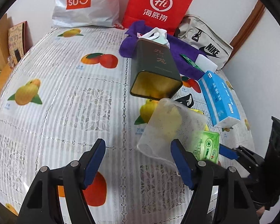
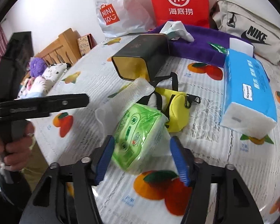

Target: Organize soft objects

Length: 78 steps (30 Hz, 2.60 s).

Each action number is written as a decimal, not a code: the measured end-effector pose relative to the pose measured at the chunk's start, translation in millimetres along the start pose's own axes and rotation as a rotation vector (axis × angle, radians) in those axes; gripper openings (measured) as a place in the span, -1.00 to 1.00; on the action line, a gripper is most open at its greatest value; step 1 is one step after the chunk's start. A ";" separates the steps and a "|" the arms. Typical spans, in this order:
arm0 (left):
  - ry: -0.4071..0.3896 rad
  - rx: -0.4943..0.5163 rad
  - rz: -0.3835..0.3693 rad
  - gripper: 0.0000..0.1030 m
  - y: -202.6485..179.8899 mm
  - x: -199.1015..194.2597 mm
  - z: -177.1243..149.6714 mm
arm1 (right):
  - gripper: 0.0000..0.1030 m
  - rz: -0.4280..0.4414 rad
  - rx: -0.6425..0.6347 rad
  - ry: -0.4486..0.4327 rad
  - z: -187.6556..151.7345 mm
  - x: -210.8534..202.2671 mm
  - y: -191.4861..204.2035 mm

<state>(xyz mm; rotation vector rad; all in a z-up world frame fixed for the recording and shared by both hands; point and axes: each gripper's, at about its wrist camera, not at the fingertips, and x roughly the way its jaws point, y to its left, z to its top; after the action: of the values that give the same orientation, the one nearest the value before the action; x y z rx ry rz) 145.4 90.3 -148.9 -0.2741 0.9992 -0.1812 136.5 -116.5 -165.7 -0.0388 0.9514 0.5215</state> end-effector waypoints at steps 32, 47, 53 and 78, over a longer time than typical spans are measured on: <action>-0.010 0.316 -0.006 -0.07 -58.2 49.9 -4.8 | 0.37 -0.113 0.186 0.002 -39.0 -39.8 -99.8; -0.043 0.196 0.076 -0.82 -22.5 18.5 -8.3 | 0.51 -0.174 0.293 -0.001 -37.7 -21.0 -96.4; -0.021 0.176 0.145 -0.82 -21.5 35.7 -10.5 | 0.52 -0.264 0.243 -0.013 -35.1 -9.9 -80.4; -0.066 0.044 0.060 -0.84 -28.1 -8.6 1.8 | 0.26 -0.240 0.135 -0.091 -25.3 -66.6 -78.4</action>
<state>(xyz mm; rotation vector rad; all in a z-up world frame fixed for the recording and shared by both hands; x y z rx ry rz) 141.7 66.3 -132.4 -0.2085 0.9360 -0.1390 120.7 -218.9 -143.5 -0.0074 0.8774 0.2355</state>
